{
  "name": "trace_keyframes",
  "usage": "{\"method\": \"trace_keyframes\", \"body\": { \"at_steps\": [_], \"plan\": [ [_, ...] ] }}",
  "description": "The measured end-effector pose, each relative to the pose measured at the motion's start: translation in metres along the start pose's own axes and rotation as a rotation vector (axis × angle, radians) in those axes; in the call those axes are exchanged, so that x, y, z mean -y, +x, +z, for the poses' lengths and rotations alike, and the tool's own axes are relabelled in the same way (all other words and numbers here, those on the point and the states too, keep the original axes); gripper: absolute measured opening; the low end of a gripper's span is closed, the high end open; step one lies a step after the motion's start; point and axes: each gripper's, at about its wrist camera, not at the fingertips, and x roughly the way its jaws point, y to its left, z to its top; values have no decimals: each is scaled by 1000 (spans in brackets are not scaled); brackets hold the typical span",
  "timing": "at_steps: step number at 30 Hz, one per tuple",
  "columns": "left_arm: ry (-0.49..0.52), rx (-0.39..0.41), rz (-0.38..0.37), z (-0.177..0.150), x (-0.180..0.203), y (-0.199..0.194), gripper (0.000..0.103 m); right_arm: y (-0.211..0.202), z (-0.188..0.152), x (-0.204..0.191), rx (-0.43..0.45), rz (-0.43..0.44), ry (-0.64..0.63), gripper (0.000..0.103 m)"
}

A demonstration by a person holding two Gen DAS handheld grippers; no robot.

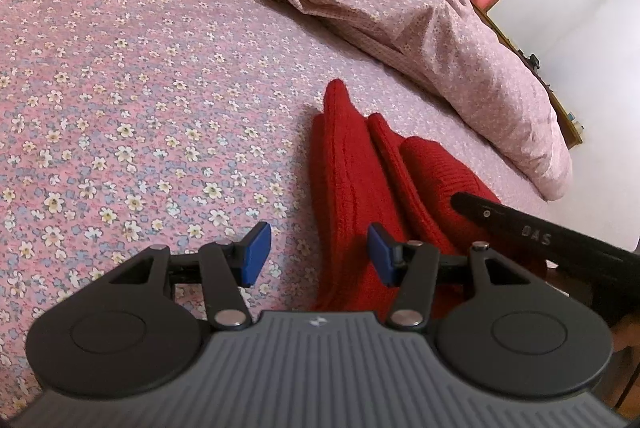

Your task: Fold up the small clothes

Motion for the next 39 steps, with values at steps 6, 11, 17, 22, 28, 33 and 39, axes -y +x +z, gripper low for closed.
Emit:
{"method": "trace_keyframes", "body": {
  "at_steps": [6,11,17,22,28,33,39],
  "plan": [
    [13,0,-6,0,1,-1,59,-25,-12,12,61,57,53,10],
    [23,9,-18,-1,5,-2,59,-45,-30,11,96,53,-14,55],
    [67,-3,-14,-6,13,1,59,-55,-38,31,157,117,104,61],
    [62,-1,-11,-6,15,4,59,-44,-28,2,85,27,-91,65],
    [66,-10,-20,-7,13,5,59,4,-27,-25,7,-150,-261,68],
    [45,-4,-21,-5,7,1,59,11,-24,-24,-6,-178,-270,66],
    [45,13,-34,-3,9,-3,59,-8,-23,-22,90,-137,-256,29]
  ]
}}
